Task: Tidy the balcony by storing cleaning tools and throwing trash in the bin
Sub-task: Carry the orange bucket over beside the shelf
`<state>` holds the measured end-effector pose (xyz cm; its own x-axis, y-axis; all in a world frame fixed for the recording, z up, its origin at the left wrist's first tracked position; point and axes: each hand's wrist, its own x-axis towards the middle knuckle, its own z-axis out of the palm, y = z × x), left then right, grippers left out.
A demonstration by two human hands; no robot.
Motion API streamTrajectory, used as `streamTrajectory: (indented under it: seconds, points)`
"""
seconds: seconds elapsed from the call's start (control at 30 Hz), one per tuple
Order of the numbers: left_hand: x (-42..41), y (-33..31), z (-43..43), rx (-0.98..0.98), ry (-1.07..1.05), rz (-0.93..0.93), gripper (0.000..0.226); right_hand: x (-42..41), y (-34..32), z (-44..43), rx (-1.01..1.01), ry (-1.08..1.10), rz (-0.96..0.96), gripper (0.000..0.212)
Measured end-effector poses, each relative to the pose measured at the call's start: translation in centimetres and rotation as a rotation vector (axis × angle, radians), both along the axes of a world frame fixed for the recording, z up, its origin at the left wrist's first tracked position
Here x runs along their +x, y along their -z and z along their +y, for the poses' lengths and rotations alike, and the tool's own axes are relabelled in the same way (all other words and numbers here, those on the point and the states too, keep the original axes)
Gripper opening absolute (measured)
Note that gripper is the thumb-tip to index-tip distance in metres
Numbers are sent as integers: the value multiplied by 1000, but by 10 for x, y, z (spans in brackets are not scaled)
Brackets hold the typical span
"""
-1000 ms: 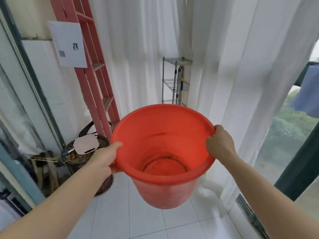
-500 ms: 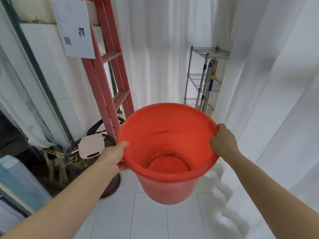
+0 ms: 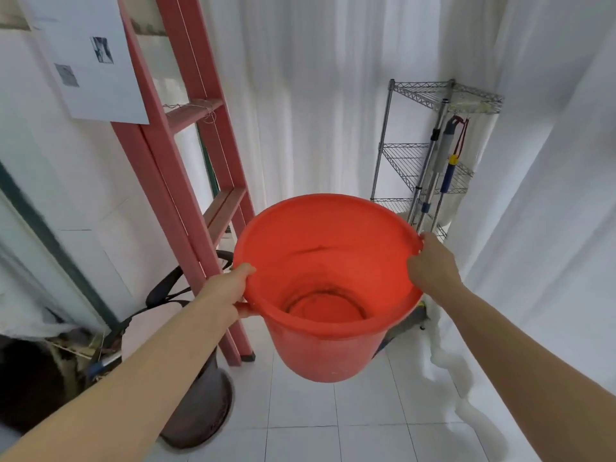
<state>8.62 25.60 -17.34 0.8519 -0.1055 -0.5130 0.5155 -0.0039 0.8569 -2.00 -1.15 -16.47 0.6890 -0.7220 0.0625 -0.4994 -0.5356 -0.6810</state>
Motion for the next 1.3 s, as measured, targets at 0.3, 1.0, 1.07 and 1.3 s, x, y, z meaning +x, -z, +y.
streamTrajectory:
  seconds: [0.3, 1.0, 1.07, 1.3]
  points:
    - [142, 20, -69, 22, 10, 29, 30, 144, 29, -72, -27, 58, 81, 33]
    - [463, 119, -219, 91, -68, 239, 43, 483, 112, -220, 33, -60, 220, 52]
    - [497, 133, -230, 102, -48, 265, 44, 514, 130, -231, 53, -39, 215, 53]
    - [595, 190, -264, 194, 29, 346, 37, 603, 196, -263, 73, 47, 349, 62]
